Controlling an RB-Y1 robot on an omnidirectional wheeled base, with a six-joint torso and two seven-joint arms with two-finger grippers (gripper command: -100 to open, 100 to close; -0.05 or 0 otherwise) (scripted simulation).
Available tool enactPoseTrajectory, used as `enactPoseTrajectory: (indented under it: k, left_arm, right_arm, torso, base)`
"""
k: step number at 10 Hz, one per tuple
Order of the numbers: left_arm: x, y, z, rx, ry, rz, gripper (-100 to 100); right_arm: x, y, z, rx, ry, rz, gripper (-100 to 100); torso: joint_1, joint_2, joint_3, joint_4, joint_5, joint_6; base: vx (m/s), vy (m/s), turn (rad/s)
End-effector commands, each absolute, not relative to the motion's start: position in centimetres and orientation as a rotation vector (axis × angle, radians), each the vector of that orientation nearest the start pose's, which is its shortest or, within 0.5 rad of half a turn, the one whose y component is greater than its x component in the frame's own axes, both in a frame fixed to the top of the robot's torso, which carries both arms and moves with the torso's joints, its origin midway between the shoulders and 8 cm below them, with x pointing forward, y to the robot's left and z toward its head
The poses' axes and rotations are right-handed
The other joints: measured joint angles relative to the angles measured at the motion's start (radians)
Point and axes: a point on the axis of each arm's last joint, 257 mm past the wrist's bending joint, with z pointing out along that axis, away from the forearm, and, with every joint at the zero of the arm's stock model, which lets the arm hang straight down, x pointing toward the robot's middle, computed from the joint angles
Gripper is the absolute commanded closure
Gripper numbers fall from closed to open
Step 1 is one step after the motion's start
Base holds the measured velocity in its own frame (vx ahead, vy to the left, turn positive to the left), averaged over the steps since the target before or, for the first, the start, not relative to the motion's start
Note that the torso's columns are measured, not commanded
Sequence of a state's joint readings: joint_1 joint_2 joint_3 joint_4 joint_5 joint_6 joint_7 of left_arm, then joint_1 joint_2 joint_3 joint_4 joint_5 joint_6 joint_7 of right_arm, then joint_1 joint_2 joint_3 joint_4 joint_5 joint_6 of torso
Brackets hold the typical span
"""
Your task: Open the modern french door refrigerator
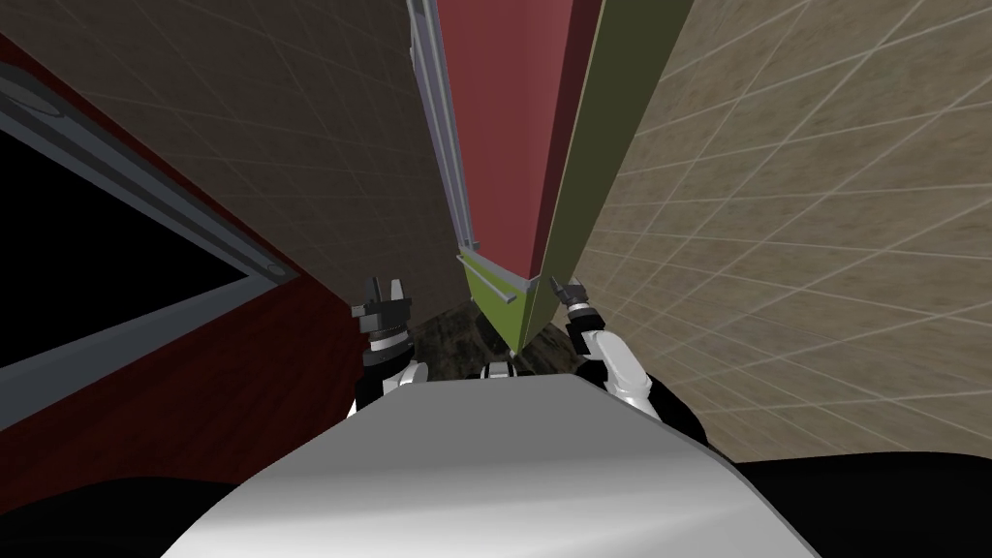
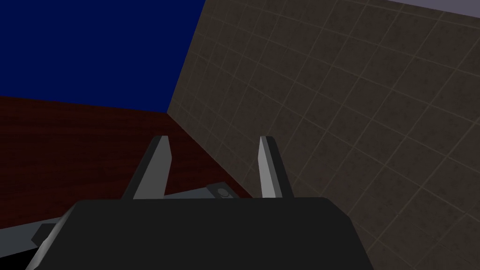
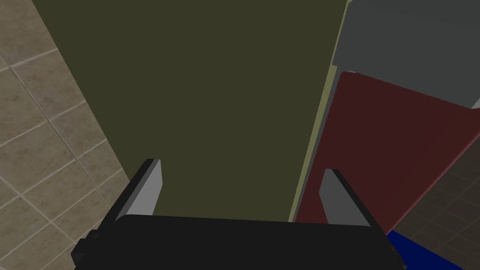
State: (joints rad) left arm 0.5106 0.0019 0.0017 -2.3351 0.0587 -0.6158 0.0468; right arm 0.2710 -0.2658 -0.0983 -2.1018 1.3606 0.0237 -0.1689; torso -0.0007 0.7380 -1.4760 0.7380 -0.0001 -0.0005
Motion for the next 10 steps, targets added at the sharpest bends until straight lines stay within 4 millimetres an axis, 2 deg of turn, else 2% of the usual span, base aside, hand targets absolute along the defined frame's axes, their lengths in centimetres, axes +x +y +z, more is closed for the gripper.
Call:
enactPoseTrajectory:
  k: [1, 2, 3, 7, 8, 10]
  left_arm:
    - [30.8, 28.2, 6.5, -0.574, 0.452, -1.41, 0]
    - [30.8, 28.2, 6.5, -0.574, 0.452, -1.41, 0]
    - [30.8, 28.2, 6.5, -0.574, 0.452, -1.41, 0]
    - [30.8, 28.2, 6.5, -0.574, 0.452, -1.41, 0]
    - [30.8, 28.2, 6.5, -0.574, 0.452, -1.411, 0]
    - [30.8, 28.2, 6.5, -0.574, 0.452, -1.41, 0]
  right_arm:
    - [45.7, -33.7, -7.0, 0.063, 1.285, -0.069, -100]
    - [45.7, -33.7, -7.0, 0.047, 1.284, -0.09, -100]
    - [46.0, -35.1, -7.3, 0.07, 1.284, -0.142, -100]
    - [46.0, -35.0, -7.1, 0.008, 1.28, -0.222, -100]
    - [46.2, -36.3, -7.3, 0.03, 1.276, -0.271, -100]
    - [46.1, -36.2, -7.1, -0.027, 1.269, -0.342, -100]
  torso:
    - [0.0, 0.0, 0.0, 0.0, 0.0, 0.001]
    - [0.001, 0.0, 0.0, 0.0, 0.0, 0.001]
    - [0.002, 0.0, 0.0, 0.0, 0.0, 0.0]
    - [0.002, 0.0, 0.0, 0.0, 0.0, 0.0]
    - [0.002, 0.0, 0.0, 0.0, 0.0, 0.0]
    - [0.0, 0.0, 0.0, 0.0, 0.0, 0.001]
  base:
    - [0.005, -0.019, -0.01]
    - [0.002, -0.007, -0.011]
    - [0.001, -0.025, 0.12]
    - [0.0, -0.013, 0.013]
    - [0.0, -0.019, 0.141]
    - [0.0, -0.023, 0.022]
